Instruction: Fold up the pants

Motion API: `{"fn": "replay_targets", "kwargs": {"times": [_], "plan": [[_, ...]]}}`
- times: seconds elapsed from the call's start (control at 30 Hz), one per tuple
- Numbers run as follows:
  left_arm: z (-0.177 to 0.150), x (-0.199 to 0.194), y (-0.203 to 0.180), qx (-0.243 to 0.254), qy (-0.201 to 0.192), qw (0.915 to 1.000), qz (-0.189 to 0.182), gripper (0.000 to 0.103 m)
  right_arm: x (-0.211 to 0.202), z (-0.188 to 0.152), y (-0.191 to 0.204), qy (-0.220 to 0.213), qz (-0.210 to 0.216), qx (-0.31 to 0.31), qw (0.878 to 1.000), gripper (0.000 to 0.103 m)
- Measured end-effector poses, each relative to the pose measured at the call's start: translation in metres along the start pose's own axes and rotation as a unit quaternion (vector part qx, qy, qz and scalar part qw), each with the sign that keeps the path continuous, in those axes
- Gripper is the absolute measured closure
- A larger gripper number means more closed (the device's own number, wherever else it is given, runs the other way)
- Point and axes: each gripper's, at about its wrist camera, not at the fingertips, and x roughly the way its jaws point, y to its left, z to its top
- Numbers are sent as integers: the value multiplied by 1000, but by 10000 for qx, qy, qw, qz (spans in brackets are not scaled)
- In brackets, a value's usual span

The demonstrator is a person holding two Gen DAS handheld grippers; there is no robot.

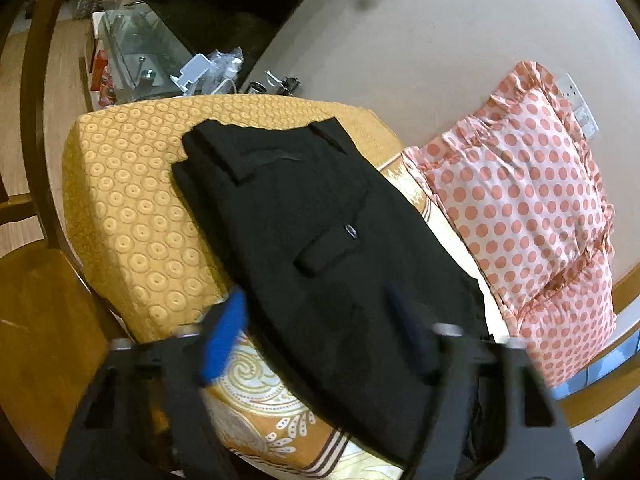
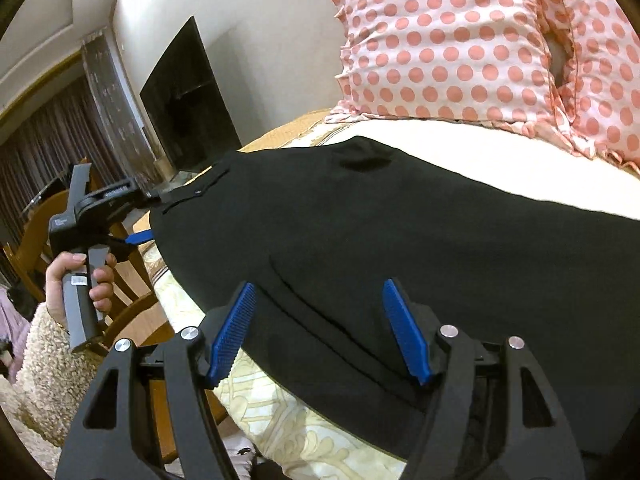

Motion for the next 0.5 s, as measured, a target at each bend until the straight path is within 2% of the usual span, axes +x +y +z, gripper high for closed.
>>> {"fn": "replay_targets", "kwargs": {"times": [0.03,0.07,0.17,0.23,0.33,0.43,0.5], "plan": [[0,0,-1,54,-30,10000,21,72,0,0,-1,2,13,22,10000,34],[1,0,-3,107,-76,9999,55,78,-1,-1,-2,-5,26,40,10000,34],[6,3,-2,105,-88,9999,26,88,-9,-3,-6,-80,32,70,9999,34],[7,2,-7,167,-154,9997,31,92,-16,-5,-11,-156,5,100,9998,34],[7,-8,-39,760,-417,9960,239,93,-34,-11,-26,-321,-129,231,9991,31],[4,-24,-91,1471,-700,9865,142,94,-55,-18,-46,-515,-304,478,9971,31],[-5,-34,-135,2040,-853,9752,-24,94,-74,-24,-61,-703,-494,673,9940,31]]}}
